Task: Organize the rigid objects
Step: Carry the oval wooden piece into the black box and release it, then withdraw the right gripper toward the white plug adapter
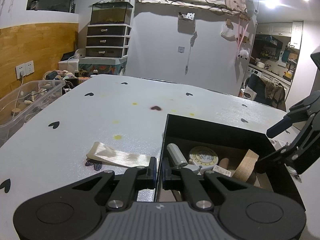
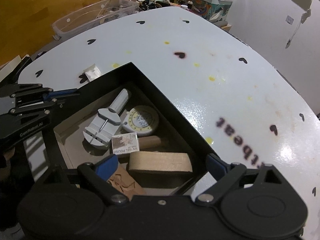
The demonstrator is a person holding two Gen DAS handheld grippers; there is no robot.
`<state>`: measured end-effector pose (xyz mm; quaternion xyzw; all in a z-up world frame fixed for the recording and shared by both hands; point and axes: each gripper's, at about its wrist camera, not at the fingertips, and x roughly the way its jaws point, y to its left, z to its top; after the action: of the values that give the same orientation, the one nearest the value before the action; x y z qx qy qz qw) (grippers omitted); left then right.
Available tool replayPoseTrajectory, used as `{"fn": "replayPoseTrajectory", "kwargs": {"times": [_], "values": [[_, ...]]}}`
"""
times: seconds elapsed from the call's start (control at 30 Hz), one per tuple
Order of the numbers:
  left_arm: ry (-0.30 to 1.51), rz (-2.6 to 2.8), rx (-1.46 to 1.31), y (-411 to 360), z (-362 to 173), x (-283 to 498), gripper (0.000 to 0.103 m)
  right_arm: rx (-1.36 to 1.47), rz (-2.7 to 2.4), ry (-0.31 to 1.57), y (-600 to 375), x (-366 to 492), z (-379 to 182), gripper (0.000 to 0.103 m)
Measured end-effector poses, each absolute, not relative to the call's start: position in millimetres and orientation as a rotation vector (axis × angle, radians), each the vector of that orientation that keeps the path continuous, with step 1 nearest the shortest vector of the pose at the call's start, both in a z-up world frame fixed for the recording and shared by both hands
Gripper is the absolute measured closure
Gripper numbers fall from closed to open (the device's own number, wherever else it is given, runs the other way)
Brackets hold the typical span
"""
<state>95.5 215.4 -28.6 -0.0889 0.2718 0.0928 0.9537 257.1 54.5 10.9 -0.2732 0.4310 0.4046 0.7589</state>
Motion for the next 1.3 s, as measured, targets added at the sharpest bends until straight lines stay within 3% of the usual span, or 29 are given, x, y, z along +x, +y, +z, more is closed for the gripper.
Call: {"fn": "replayPoseTrajectory", "kwargs": {"times": [0.53,1.3], "values": [[0.552,0.192,-0.188,220.4,-29.4,94.0,0.099,-0.561,0.882,0.886,35.0,242.4,30.4,0.007],[0.572,0.210,-0.165,214.3,-26.2,97.2,0.098,-0.212,0.790,0.636,-88.6,219.4,82.9,0.007]]}}
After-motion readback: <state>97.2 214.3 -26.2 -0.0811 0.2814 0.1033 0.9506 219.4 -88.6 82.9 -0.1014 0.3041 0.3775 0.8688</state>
